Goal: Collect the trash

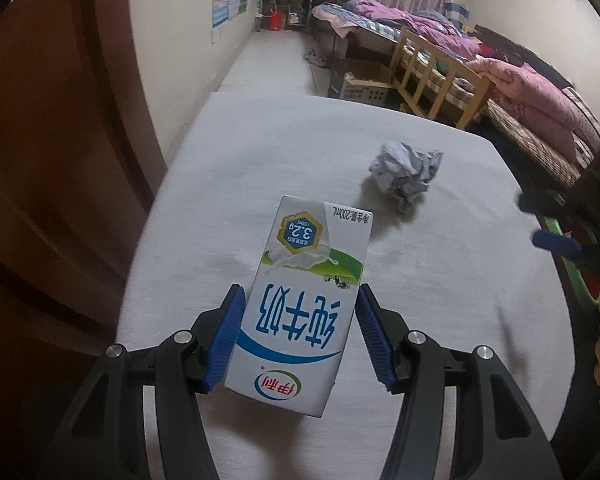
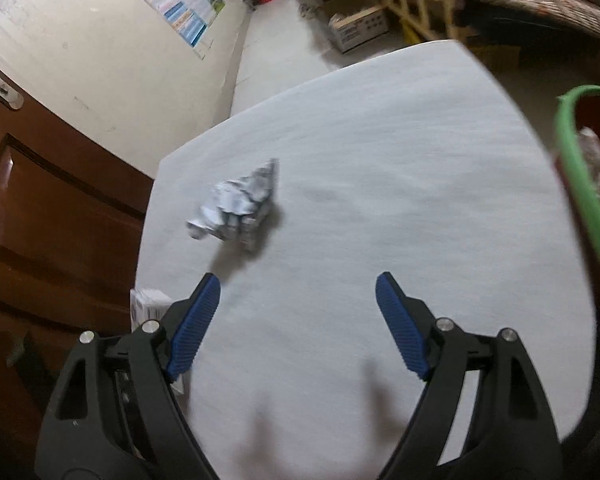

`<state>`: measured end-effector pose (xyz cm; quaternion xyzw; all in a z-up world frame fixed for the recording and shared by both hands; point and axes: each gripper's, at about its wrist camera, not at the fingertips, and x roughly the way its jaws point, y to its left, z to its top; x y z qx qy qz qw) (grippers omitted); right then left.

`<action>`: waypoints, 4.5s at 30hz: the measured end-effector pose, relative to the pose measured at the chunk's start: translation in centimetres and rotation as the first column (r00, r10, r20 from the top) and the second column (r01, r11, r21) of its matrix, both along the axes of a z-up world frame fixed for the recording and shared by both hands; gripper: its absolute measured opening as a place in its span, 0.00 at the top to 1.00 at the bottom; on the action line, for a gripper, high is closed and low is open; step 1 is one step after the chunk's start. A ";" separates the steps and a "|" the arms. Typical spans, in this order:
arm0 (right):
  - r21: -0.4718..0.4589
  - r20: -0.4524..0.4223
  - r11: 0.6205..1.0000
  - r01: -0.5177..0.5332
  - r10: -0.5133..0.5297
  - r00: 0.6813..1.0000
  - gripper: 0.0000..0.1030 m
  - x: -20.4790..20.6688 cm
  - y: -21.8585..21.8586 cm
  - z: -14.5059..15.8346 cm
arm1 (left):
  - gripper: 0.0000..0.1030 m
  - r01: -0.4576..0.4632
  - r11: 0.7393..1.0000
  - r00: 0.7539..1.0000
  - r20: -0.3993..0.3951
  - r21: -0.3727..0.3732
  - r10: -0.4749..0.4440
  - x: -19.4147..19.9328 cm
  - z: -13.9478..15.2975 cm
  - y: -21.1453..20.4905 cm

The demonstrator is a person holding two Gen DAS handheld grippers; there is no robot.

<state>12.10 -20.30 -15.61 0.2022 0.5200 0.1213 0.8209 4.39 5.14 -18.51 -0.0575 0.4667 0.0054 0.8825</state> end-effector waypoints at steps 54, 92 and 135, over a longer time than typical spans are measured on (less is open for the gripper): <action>-0.280 0.005 0.939 -0.198 0.208 0.978 0.39 -3.4 5.4 -1.5 | 0.47 -0.042 0.999 0.999 0.000 0.003 0.042 0.2 -1.4 1.7; -0.168 0.058 0.974 -0.150 0.162 0.985 0.59 -4.6 5.5 -0.5 | 0.49 -0.102 0.993 0.986 0.126 -0.059 0.109 -0.8 1.5 2.9; -0.038 0.477 0.995 0.091 -0.062 0.877 0.56 -11.4 -8.2 13.3 | 0.49 0.081 0.994 0.931 0.349 0.078 -0.104 -2.6 16.2 -10.0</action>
